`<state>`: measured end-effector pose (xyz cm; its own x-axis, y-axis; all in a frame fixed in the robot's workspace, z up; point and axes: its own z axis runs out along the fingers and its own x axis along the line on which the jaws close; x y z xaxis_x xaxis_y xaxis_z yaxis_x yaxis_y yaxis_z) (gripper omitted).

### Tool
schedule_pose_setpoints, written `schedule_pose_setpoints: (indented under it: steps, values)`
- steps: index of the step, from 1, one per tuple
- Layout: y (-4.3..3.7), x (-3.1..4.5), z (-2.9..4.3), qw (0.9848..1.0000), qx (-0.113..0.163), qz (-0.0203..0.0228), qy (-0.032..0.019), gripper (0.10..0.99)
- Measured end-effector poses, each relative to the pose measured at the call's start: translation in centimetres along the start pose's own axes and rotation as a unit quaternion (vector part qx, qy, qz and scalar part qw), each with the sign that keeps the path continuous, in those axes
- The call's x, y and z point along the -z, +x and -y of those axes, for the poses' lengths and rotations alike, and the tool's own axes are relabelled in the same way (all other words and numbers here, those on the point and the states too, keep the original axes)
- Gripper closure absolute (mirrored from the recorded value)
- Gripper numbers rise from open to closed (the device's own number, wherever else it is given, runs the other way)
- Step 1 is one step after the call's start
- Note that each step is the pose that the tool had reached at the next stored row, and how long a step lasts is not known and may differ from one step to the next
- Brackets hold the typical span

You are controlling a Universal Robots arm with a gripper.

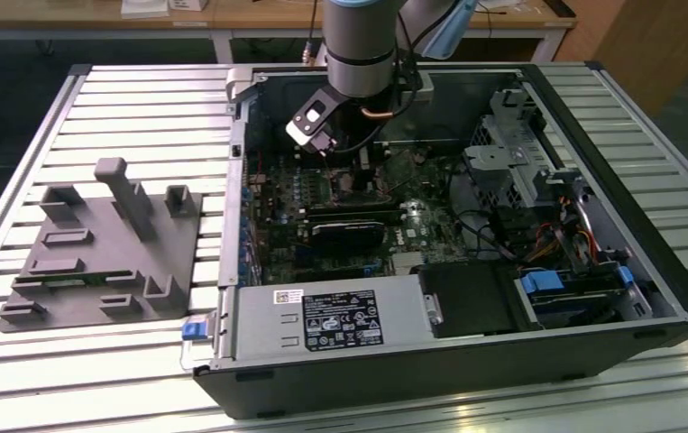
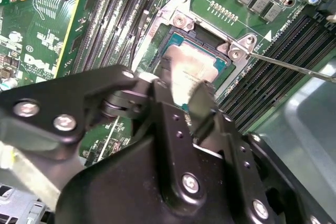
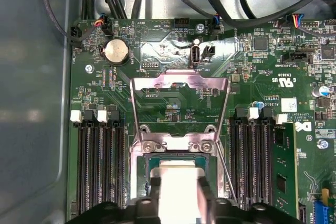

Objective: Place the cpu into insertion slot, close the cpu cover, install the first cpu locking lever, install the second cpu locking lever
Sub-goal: 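Place the cpu into insertion slot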

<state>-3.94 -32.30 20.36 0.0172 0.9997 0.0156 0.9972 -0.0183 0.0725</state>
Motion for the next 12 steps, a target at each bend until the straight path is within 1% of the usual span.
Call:
schedule_pose_setpoints:
  steps: [2,3,5,6,8,12]
  values:
    - [0.00,0.01,0.00,1.0000,0.000,0.0000,0.0000,0.765]
    - [0.00,0.01,0.00,1.0000,0.000,0.0000,0.0000,0.765]
    - [0.00,0.02,0.00,1.0000,0.000,0.0000,0.0000,0.878]
    - [0.00,0.02,0.00,1.0000,0.000,0.0000,0.0000,0.878]
    - [0.00,0.03,0.00,1.0000,0.000,0.0000,0.0000,0.980]
    - [0.00,0.05,0.00,1.0000,0.000,0.0000,0.0000,0.980]
